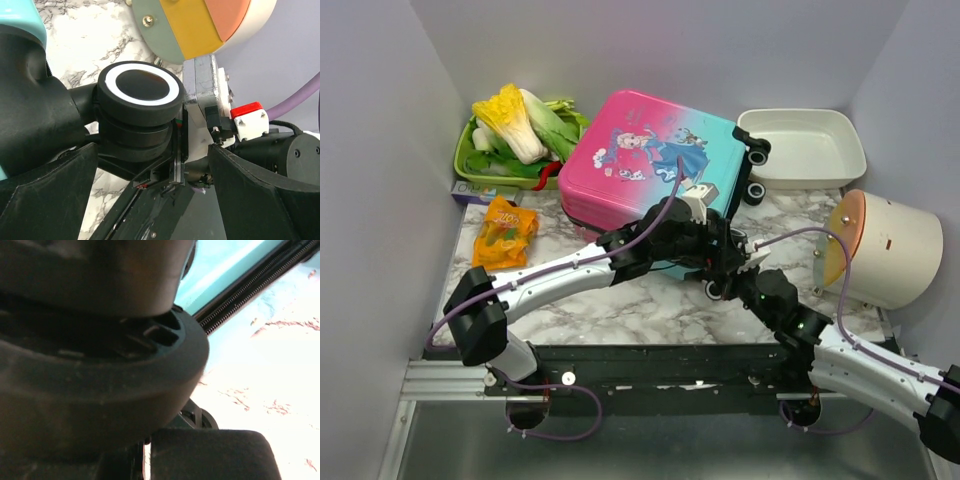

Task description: Open, take out, and arrange the luggage

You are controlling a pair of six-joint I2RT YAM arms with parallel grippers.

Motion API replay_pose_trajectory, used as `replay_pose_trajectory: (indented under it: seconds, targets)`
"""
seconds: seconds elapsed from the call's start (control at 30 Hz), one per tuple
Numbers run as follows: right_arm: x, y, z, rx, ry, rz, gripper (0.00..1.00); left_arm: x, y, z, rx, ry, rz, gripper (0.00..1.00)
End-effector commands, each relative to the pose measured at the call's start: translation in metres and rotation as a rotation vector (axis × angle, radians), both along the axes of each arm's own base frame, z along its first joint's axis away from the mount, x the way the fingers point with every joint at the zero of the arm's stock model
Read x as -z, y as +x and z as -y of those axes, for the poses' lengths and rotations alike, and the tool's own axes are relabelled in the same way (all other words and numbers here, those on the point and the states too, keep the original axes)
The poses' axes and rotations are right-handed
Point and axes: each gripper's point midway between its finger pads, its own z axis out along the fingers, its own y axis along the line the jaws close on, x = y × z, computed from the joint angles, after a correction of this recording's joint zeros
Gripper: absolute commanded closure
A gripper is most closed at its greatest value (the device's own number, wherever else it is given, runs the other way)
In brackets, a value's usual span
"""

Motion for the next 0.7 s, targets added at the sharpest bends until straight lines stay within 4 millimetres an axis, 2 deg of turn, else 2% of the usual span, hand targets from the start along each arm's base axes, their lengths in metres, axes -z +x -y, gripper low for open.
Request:
replay_pose_trajectory:
  seconds: [0.0, 0.07, 0.1, 0.13, 0.17, 0.2, 0.23, 0.27, 0.3, 0.33, 0.37, 0.4, 0.43, 0.47, 0.5, 0.53, 0.57, 0.6, 0.63, 0.67]
  targets:
    - [-0.083, -0.034, -0.063, -0.336, 0.015, 0.349, 0.99, 0.043, 0.076, -0.002, -0.354, 0.013, 0.087, 0.01]
    - [-0.083, -0.026, -0.05, -0.229, 0.061, 0.316, 0.99, 0.045, 0.073, -0.008, -0.353, 0.022, 0.095, 0.01]
    - [-0.081, -0.026, -0.047, -0.214, 0.076, 0.304, 0.99, 0.038, 0.071, -0.011, -0.347, 0.011, 0.109, 0.01]
    - [-0.071, -0.026, -0.042, -0.195, 0.072, 0.285, 0.99, 0.035, 0.069, -0.013, -0.335, 0.009, 0.119, 0.01]
    - [-0.067, -0.02, -0.034, -0.138, 0.069, 0.273, 0.99, 0.042, 0.063, -0.018, -0.304, 0.031, 0.14, 0.01]
    - [-0.067, -0.02, -0.03, -0.121, 0.072, 0.275, 0.99, 0.027, 0.057, -0.02, -0.282, -0.011, 0.168, 0.01]
    - [-0.062, -0.02, -0.027, -0.115, 0.063, 0.271, 0.99, 0.022, 0.049, -0.021, -0.242, -0.035, 0.178, 0.01]
    - [-0.06, -0.019, -0.024, -0.095, 0.057, 0.265, 0.99, 0.033, 0.04, -0.029, -0.211, -0.025, 0.183, 0.01]
    - [-0.062, -0.018, -0.021, -0.085, 0.066, 0.265, 0.99, 0.01, 0.033, -0.035, -0.188, -0.081, 0.235, 0.01]
    - [-0.062, -0.018, -0.02, -0.08, 0.065, 0.265, 0.99, 0.008, 0.026, -0.04, -0.165, -0.088, 0.244, 0.01]
    - [-0.06, -0.017, -0.019, -0.07, 0.061, 0.26, 0.99, 0.018, 0.02, -0.05, -0.159, -0.064, 0.248, 0.01]
    - [-0.061, -0.016, -0.018, -0.062, 0.06, 0.259, 0.99, 0.005, 0.014, -0.063, -0.161, -0.074, 0.276, 0.01]
    - [-0.06, -0.016, -0.018, -0.062, 0.057, 0.258, 0.99, 0.003, 0.012, -0.071, -0.173, -0.071, 0.286, 0.01]
    - [-0.059, -0.015, -0.017, -0.054, 0.05, 0.255, 0.99, 0.017, 0.009, -0.085, -0.196, -0.035, 0.282, 0.01]
    - [-0.058, -0.015, -0.016, -0.05, 0.046, 0.251, 0.99, 0.006, 0.005, -0.103, -0.227, -0.045, 0.298, 0.01]
    - [-0.057, -0.014, -0.016, -0.05, 0.045, 0.248, 0.99, 0.009, 0.004, -0.115, -0.26, -0.033, 0.299, 0.01]
    - [-0.056, -0.014, -0.016, -0.047, 0.04, 0.244, 0.99, 0.028, 0.008, -0.135, -0.332, 0.02, 0.296, 0.01]
    - [-0.055, -0.014, -0.016, -0.043, 0.042, 0.242, 0.99, 0.022, 0.004, -0.153, -0.366, 0.015, 0.307, 0.01]
    - [-0.055, -0.015, -0.017, -0.053, 0.042, 0.239, 0.99, 0.026, 0.005, -0.165, -0.4, 0.026, 0.31, 0.01]
    - [-0.054, -0.016, -0.02, -0.073, 0.04, 0.24, 0.99, 0.037, 0.006, -0.178, -0.438, 0.055, 0.31, 0.01]
